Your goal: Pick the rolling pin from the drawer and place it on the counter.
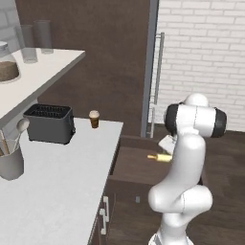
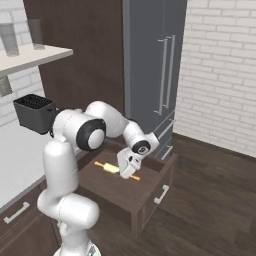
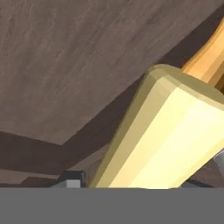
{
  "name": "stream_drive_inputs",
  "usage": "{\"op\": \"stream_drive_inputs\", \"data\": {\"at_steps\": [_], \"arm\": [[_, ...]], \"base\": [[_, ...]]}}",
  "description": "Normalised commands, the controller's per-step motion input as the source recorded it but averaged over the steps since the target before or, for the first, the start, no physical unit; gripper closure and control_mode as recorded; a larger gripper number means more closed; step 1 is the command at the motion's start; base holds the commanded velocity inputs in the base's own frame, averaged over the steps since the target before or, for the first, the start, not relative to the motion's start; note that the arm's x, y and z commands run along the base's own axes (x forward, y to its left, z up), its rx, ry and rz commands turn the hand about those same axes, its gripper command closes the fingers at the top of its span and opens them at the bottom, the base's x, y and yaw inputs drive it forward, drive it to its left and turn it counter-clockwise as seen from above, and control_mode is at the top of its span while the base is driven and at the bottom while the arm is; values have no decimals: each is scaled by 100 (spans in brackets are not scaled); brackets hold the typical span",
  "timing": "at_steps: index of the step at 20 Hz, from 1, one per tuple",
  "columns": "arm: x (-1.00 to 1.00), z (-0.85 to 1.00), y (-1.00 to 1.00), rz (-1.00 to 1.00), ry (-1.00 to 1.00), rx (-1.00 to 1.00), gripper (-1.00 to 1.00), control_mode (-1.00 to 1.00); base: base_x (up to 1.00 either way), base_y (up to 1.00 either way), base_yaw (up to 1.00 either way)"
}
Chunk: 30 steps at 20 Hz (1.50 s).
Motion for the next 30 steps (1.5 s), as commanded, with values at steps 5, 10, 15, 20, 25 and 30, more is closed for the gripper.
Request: {"op": "stream_drive_inputs", "data": {"at_steps": [5,10,15,20,25,30], "arm": [[-6,100,12,-1,-1,17,100,-100],[0,100,74,2,-3,13,100,-100],[-1,100,100,14,-5,1,100,-100],[-20,72,100,14,-15,-11,100,-100],[-26,19,100,10,-18,-29,100,-100],[-14,-26,100,7,-8,-34,100,-100]], "base": [[0,0,0],[0,0,0],[0,0,0],[0,0,0],[0,0,0],[0,0,0]]}}
